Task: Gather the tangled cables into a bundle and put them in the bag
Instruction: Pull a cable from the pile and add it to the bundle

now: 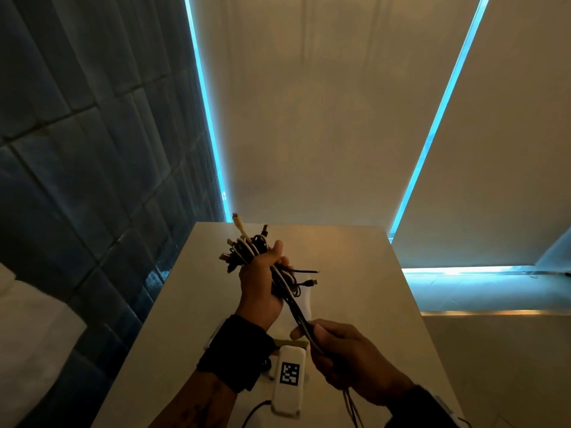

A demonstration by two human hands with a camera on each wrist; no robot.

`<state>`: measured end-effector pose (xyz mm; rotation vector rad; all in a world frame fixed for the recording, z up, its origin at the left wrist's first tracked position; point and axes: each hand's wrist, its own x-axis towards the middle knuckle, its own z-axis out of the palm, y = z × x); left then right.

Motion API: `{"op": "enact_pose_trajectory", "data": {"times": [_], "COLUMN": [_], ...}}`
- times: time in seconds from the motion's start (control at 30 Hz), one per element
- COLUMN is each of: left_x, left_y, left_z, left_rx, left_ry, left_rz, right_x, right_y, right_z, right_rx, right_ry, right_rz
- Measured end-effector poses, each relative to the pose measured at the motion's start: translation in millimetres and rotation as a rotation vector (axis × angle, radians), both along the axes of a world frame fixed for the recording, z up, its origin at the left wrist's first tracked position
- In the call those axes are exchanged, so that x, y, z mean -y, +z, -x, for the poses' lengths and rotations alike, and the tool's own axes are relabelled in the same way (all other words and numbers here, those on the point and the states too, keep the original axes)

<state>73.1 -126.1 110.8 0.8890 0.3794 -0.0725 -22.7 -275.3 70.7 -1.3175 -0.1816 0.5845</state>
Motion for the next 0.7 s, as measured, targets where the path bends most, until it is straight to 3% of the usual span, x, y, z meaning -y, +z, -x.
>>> {"op": "enact_pose_trajectory", "data": {"times": [0.13, 0.23, 0.37, 0.47, 0.6, 0.7], "left_x": [3.7, 1.4, -3.5, -6.6, -16.3, -22.4], "left_y": [11.2, 11.8, 8.9, 11.2, 13.2, 23.2], "left_z": [5.7, 11.6, 20.8, 28.4, 25.4, 28.4], "left_rx": [0.038, 0.064, 0.140, 0.203, 0.231, 0.266], "left_ry": [-0.179, -0.380, -0.670, -0.730, -0.724, -0.899], "left_rz": [0.171, 0.272, 0.107, -0.133, -0.221, -0.193], "right_x": [5.7, 14.3, 23.6, 24.3, 28.5, 23.7], "right_y": [-6.5, 9.7, 37.8, 53.7, 76.8, 88.3], "right_z": [-10.0, -19.2, -35.6, -44.3, -50.4, -54.1], "right_rx": [-0.088, 0.083, 0.402, 0.546, 0.683, 0.751], "right_ry": [0.052, 0.082, 0.132, 0.165, 0.115, 0.131], "right_rz": [-0.035, 0.199, 0.605, 0.803, 0.887, 0.886]}}
